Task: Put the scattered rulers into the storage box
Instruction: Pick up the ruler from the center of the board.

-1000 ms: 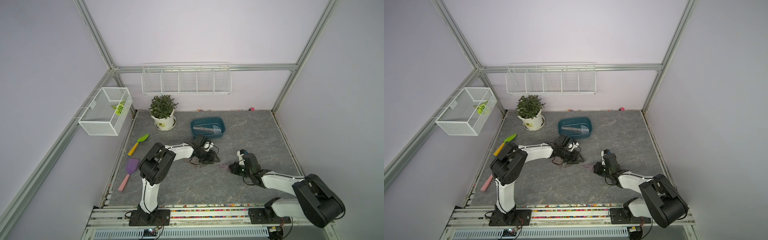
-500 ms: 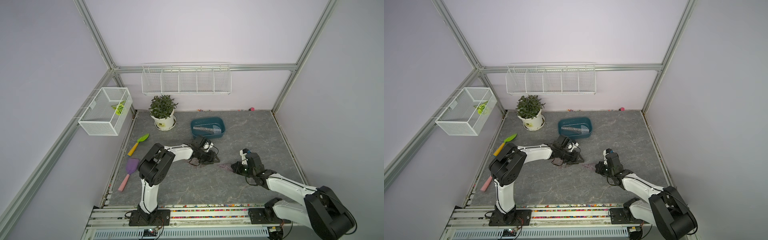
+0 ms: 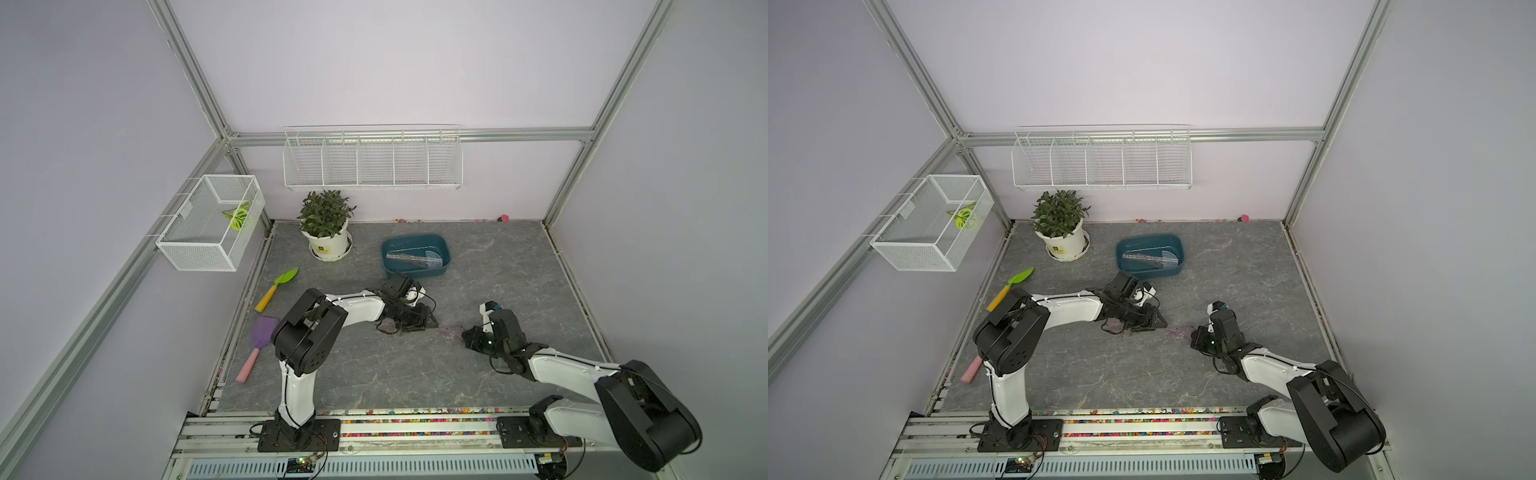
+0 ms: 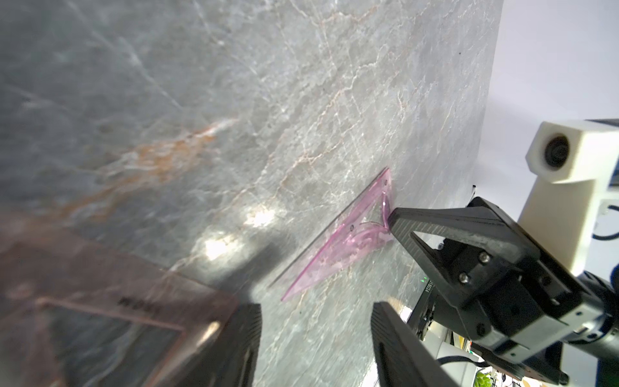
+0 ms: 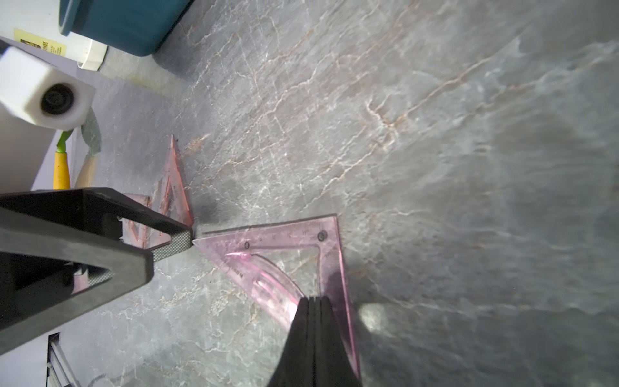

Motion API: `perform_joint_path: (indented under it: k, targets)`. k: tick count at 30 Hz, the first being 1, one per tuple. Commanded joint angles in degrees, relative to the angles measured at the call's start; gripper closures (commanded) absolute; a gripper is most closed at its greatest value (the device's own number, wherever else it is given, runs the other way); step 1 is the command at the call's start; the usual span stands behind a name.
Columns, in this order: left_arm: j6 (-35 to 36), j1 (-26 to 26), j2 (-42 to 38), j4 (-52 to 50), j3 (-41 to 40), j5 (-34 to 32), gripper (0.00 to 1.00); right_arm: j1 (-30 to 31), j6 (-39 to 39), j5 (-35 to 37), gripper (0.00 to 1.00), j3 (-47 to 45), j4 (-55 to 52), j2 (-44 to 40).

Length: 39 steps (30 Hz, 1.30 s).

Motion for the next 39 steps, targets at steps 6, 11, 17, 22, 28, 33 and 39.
perform_joint_path:
  k: [6, 11, 17, 22, 28, 33, 39]
  targets:
    - [-0.41, -1.15, 6.42, -3.08, 1.46, -0.67, 0.42, 0.28, 1.35, 2.09, 0.96, -3.35, -2.17, 2.72]
    - [-0.04, -1.23, 7.35, -2.8, 1.41, 1.0, 0.43, 0.27, 1.35, 1.95, 0.96, -3.44, -1.96, 2.81]
    - [-0.09, -1.25, 7.87, -1.24, 0.79, 2.95, 0.62, 0.21, 1.26, 1.63, 0.96, -3.46, -1.62, 2.96]
    - [0.61, -1.22, 8.13, -1.99, 1.27, 3.12, 0.87, 0.21, 1.16, 1.52, 0.96, -3.38, -2.37, 1.64]
    - [2.04, -1.22, 5.53, -4.06, 1.67, 2.42, 1.0, -0.53, -0.45, -1.42, 0.92, -0.6, -8.75, -6.4]
    - [2.36, -0.53, 0.14, -5.34, 2.7, 2.7, 1.0, -4.5, -3.32, -1.74, 0.78, 4.29, -21.31, -22.2]
    - [4.4, 4.14, -5.38, -7.6, 9.27, 2.16, 1.0, -7.93, -4.64, -1.72, 0.76, 4.74, -20.23, -25.06]
